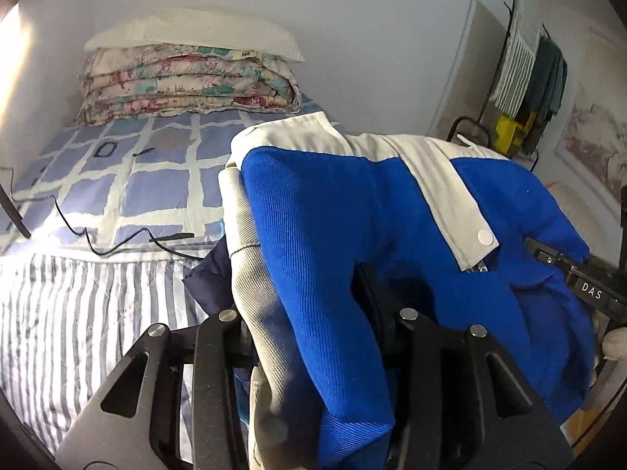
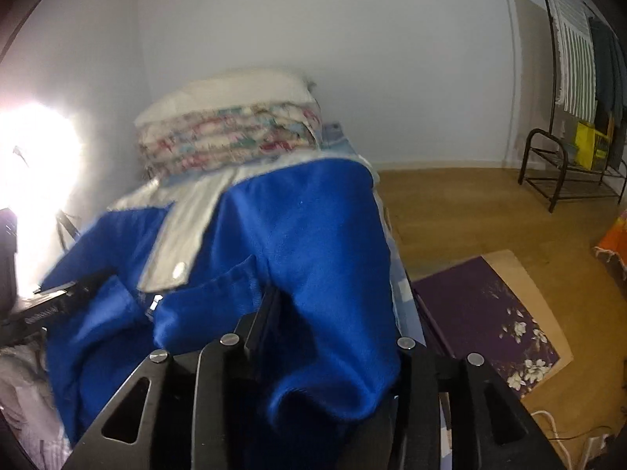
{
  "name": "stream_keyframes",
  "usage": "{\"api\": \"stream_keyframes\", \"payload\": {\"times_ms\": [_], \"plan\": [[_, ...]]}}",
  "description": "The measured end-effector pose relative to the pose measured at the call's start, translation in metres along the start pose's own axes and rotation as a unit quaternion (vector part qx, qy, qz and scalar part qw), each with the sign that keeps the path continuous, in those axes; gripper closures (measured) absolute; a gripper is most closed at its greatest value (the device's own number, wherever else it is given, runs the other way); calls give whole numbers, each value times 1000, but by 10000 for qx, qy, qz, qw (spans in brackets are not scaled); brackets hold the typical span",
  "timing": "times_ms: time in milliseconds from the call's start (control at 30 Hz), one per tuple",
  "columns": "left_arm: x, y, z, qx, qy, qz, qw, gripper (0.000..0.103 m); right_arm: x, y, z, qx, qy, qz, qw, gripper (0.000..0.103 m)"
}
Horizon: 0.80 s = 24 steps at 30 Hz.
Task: Fold large clothes
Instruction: 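Carry the folded jacket with both tools toward the dark clothes stack, then place the folded jacket on the stack and open both tools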
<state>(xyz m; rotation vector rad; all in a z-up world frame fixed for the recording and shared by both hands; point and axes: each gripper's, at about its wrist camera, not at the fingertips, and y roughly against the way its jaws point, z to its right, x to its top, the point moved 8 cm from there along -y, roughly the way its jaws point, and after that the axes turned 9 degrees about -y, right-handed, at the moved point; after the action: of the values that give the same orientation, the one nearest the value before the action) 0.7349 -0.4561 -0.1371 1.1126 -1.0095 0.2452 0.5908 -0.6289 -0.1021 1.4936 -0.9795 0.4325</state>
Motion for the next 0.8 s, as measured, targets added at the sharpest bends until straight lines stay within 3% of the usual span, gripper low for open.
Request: {"api": "stream_keyframes", "payload": {"times_ms": [67,167,267,333,467,800], "plan": [[0,2,2,18,30,-45,10000,57,0,-6,3,-152,-13,-91,9998,61],[-1,15,1,132,-11,-99,9999,51,-1,1,9,-421,-99,-77,9990,46],[0,41,8,405,-298,-146,9986,51,6,23,12,-469,-181,115,9987,47],[1,67,13,395,-321,-35,9987,51,9,50,14,-470,-246,210,9984,47],[14,133,23,439,-417,254,9978,51,18,106,-1,-431,-101,384,9983,47],[41,355,51,420,-387,931,9940,51,34,291,-53,-145,140,942,9953,47]]}}
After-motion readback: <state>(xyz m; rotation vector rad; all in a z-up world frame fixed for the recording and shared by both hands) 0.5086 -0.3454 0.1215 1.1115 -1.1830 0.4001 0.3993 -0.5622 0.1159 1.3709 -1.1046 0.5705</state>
